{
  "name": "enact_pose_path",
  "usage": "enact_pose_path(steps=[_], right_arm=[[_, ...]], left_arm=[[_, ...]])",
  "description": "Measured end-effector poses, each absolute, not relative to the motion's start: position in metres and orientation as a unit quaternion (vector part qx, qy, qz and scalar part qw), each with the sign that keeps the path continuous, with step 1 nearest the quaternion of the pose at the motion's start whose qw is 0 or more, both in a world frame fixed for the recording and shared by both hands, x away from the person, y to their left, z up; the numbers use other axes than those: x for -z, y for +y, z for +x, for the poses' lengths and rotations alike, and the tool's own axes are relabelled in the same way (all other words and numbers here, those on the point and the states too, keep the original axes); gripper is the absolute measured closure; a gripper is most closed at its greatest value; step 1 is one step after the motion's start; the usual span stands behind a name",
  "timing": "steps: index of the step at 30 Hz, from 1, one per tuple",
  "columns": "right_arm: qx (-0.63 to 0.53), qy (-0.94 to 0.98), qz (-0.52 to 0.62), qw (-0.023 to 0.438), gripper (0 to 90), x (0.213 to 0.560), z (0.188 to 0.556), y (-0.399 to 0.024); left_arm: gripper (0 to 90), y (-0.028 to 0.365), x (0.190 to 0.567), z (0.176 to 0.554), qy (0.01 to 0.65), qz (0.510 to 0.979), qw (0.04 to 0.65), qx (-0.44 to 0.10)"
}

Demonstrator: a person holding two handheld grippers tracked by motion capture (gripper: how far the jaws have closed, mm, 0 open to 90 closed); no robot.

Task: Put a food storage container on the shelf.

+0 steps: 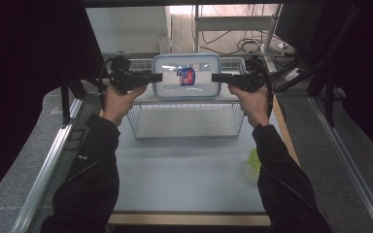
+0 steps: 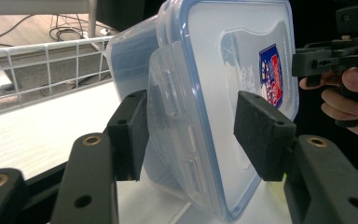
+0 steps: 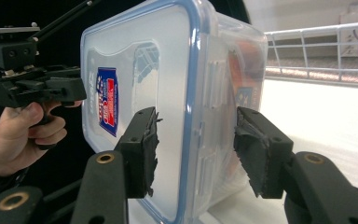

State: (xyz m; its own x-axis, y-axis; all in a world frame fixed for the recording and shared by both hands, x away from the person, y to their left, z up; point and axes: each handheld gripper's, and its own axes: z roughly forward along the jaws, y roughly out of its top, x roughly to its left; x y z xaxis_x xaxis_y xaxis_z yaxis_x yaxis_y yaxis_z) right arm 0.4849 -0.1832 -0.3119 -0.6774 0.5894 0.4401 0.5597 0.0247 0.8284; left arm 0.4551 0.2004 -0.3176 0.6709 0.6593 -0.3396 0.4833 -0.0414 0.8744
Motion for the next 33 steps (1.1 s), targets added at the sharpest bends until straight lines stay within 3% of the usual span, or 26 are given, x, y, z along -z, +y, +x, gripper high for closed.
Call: enact_pose_path(steps=[3, 6, 7, 8, 11, 19, 22, 27, 33], right_arm=[[-0.574, 0.714, 0.402, 0.013, 48.6, 0.313, 0.486, -0.183], [-0.568, 0.713, 0.411, 0.019, 46.2, 0.314, 0.485, -0.181], [-0.568, 0.712, 0.411, 0.028, 52.1, 0.314, 0.485, -0.182], [-0.562, 0.717, 0.411, 0.04, 52.1, 0.314, 0.484, -0.183], [-0.567, 0.71, 0.414, 0.051, 56.8, 0.313, 0.486, -0.186], [-0.552, 0.724, 0.405, 0.082, 59.9, 0.308, 0.48, -0.182], [-0.551, 0.735, 0.382, 0.098, 66.8, 0.306, 0.468, -0.184], [-0.52, 0.772, 0.346, 0.121, 83.2, 0.316, 0.451, -0.177], [-0.502, 0.781, 0.348, 0.126, 88.5, 0.331, 0.457, -0.165]], left_arm=[[43.3, 0.198, 0.317, 0.455, 0.402, 0.727, 0.547, -0.106], [47.0, 0.191, 0.319, 0.455, 0.399, 0.744, 0.518, -0.134], [42.8, 0.191, 0.32, 0.456, 0.4, 0.743, 0.52, -0.13], [41.5, 0.192, 0.321, 0.456, 0.401, 0.737, 0.53, -0.121], [53.6, 0.196, 0.32, 0.457, 0.399, 0.727, 0.548, -0.113], [51.6, 0.193, 0.319, 0.446, 0.381, 0.738, 0.54, -0.135], [56.6, 0.196, 0.324, 0.435, 0.377, 0.735, 0.546, -0.139], [72.8, 0.192, 0.338, 0.425, 0.367, 0.744, 0.544, -0.123], [78.5, 0.182, 0.344, 0.433, 0.381, 0.748, 0.527, -0.132]])
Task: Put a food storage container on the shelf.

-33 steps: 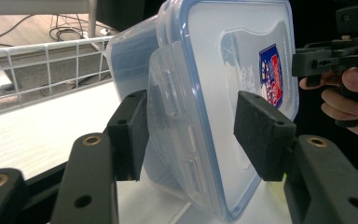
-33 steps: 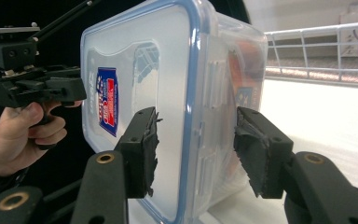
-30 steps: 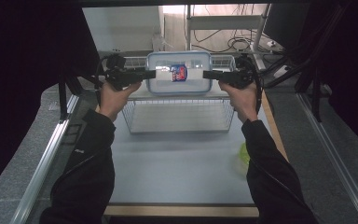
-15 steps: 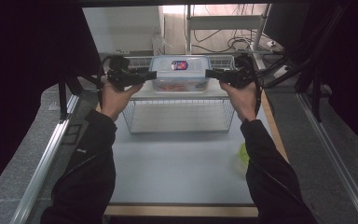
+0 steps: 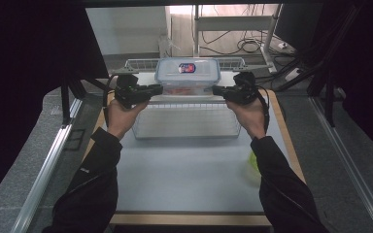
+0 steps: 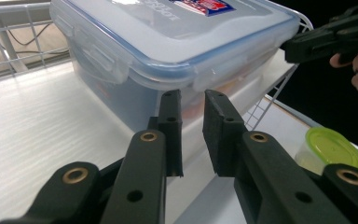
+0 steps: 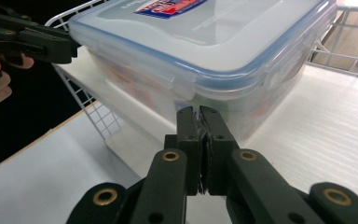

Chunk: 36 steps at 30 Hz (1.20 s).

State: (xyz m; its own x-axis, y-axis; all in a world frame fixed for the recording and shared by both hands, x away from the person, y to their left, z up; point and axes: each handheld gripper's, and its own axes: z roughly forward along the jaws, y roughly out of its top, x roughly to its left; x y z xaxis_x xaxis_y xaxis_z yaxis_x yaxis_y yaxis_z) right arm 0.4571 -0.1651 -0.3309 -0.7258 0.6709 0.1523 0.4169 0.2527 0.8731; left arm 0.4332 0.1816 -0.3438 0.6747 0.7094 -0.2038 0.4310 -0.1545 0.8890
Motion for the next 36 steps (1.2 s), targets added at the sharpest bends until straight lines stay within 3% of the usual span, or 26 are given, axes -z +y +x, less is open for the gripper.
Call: enact_pose_path(steps=[10, 17, 29, 36], right_arm=[[-0.505, 0.769, 0.37, 0.126, 88.8, 0.333, 0.471, -0.161], [-0.51, 0.769, 0.365, 0.124, 85.3, 0.333, 0.464, -0.159], [-0.494, 0.79, 0.34, 0.128, 54.0, 0.34, 0.437, -0.161], [-0.49, 0.795, 0.325, 0.149, 35.9, 0.349, 0.42, -0.164]], left_arm=[[78.4, 0.17, 0.345, 0.446, 0.389, 0.75, 0.517, -0.136], [73.2, 0.165, 0.346, 0.434, 0.369, 0.759, 0.514, -0.153], [44.9, 0.166, 0.359, 0.401, 0.344, 0.777, 0.509, -0.136], [30.4, 0.165, 0.362, 0.376, 0.327, 0.793, 0.491, -0.154]])
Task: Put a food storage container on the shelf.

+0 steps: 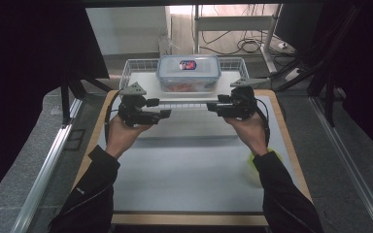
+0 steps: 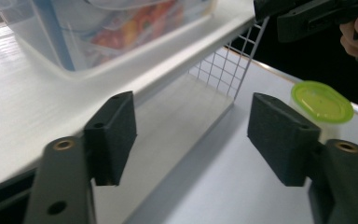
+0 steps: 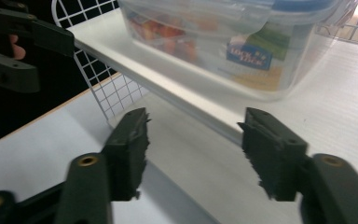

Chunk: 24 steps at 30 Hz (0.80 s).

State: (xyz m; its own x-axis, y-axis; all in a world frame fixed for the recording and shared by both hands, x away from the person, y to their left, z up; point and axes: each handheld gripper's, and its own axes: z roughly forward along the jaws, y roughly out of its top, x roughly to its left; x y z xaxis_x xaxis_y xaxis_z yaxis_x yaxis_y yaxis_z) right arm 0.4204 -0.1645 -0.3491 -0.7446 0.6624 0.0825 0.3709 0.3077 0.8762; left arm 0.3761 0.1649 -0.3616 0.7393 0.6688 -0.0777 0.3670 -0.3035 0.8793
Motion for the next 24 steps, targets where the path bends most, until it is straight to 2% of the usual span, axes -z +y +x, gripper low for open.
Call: enact_pose_path(steps=[3, 13, 21, 24], right_arm=[[-0.485, 0.799, 0.318, 0.16, 28.1, 0.353, 0.413, -0.166], [-0.481, 0.804, 0.31, 0.163, 12.7, 0.373, 0.388, -0.176], [-0.472, 0.816, 0.289, 0.166, 6.8, 0.39, 0.367, -0.179], [-0.472, 0.818, 0.286, 0.163, 4.9, 0.395, 0.36, -0.183]], left_arm=[[26.7, 0.165, 0.364, 0.365, 0.321, 0.793, 0.494, -0.157], [14.1, 0.167, 0.384, 0.332, 0.309, 0.804, 0.483, -0.155], [8.2, 0.169, 0.405, 0.314, 0.316, 0.809, 0.469, -0.161], [5.9, 0.169, 0.412, 0.306, 0.315, 0.813, 0.454, -0.182]])
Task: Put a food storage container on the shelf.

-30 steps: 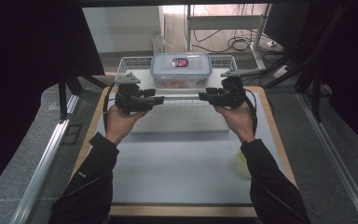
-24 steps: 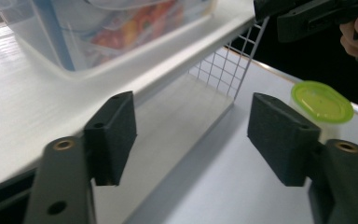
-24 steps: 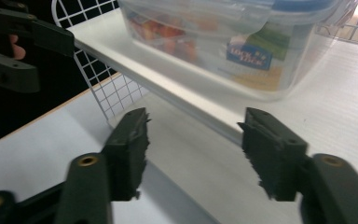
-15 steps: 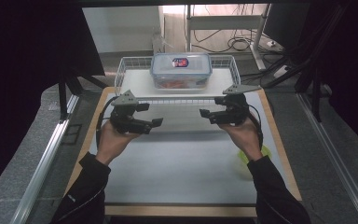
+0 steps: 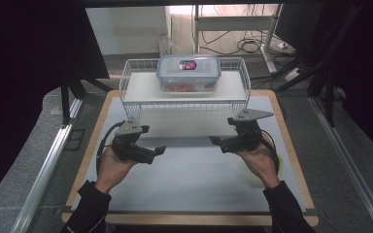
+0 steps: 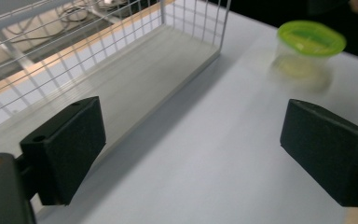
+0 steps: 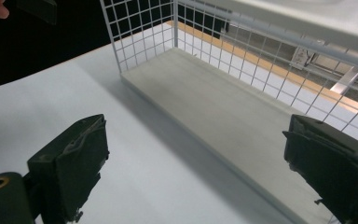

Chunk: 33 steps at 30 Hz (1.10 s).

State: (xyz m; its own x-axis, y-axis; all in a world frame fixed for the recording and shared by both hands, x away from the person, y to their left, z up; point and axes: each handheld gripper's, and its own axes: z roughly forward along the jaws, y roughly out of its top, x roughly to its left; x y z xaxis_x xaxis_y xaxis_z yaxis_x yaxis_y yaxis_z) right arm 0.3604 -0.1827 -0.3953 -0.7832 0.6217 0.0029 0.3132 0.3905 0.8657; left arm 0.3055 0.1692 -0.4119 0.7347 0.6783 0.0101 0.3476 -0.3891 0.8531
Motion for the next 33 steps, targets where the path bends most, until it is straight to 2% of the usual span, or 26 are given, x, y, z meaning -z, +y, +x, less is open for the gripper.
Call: enact_pose_path(steps=[8, 23, 33], right_arm=[[-0.474, 0.818, 0.291, 0.145, 5.2, 0.411, 0.344, -0.189], [-0.467, 0.817, 0.298, 0.163, 4.0, 0.434, 0.31, -0.201], [-0.446, 0.825, 0.307, 0.161, 4.3, 0.458, 0.295, -0.205]], left_arm=[[4.2, 0.174, 0.436, 0.292, 0.328, 0.817, 0.441, -0.174], [0.9, 0.183, 0.473, 0.258, 0.328, 0.813, 0.432, -0.213], [1.0, 0.194, 0.503, 0.24, 0.353, 0.809, 0.424, -0.203]])
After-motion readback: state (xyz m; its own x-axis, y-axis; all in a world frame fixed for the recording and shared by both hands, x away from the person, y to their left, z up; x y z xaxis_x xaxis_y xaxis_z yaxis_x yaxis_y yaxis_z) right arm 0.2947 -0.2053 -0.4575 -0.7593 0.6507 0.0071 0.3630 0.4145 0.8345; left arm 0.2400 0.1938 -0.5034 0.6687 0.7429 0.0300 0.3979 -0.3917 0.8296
